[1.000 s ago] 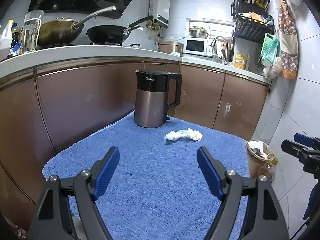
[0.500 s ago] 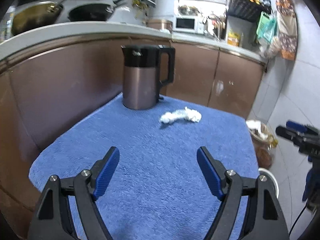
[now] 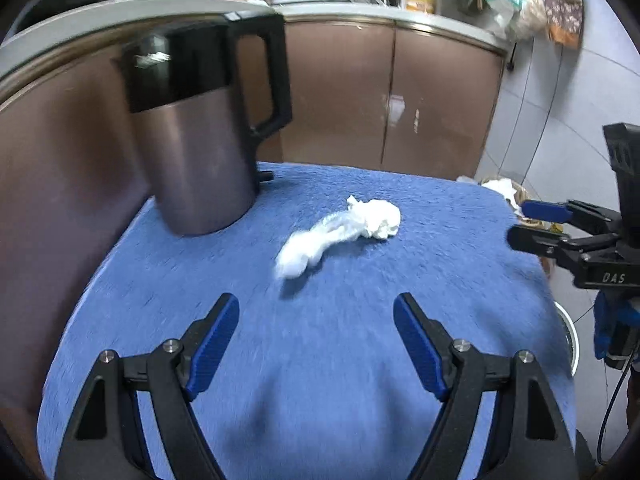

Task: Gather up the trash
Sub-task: 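Grasp a clear plastic bag with the left tool while the right tool grasps a tissue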

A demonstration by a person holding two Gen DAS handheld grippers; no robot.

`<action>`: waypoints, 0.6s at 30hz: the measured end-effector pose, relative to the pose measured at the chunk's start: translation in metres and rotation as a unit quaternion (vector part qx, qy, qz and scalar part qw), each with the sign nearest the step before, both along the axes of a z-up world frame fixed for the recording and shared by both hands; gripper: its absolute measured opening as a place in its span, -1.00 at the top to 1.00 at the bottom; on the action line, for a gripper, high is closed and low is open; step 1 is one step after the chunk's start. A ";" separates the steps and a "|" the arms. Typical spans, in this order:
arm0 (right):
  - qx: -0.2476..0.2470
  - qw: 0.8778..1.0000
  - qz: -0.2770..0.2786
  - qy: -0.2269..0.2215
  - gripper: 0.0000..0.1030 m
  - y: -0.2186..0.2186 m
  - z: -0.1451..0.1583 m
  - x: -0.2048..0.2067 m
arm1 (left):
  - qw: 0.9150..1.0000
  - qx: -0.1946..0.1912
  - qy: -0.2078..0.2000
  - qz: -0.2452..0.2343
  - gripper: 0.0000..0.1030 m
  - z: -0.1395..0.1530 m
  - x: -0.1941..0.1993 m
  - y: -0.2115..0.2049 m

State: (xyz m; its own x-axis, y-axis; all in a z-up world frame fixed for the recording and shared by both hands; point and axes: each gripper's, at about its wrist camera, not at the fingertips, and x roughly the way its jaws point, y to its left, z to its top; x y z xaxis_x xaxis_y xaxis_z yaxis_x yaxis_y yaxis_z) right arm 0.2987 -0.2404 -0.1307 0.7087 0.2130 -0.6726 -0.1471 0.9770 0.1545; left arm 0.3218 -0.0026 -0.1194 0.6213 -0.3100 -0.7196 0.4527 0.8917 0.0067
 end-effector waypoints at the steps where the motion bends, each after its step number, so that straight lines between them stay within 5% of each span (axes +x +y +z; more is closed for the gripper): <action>1: 0.011 1.000 0.003 0.006 -0.41 -0.001 -0.006 0.015 | 1.000 0.002 0.002 0.000 -0.52 -0.004 0.009 -0.003; 6: 0.068 0.997 0.008 0.024 -0.18 -0.003 -0.031 0.075 | 1.000 0.019 0.009 0.005 -0.52 -0.031 0.058 -0.021; 12: 0.095 0.994 0.008 0.052 -0.18 0.011 -0.062 0.133 | 0.999 0.044 0.009 0.003 -0.51 -0.059 0.084 -0.036; 17: 0.076 0.995 0.030 0.064 -0.15 0.029 -0.070 0.150 | 0.998 0.042 0.038 -0.001 0.12 -0.071 0.096 -0.038; 18: 0.067 0.995 0.041 0.065 -0.02 0.035 -0.070 0.149 | 0.999 0.039 0.038 -0.001 0.20 -0.071 0.096 -0.037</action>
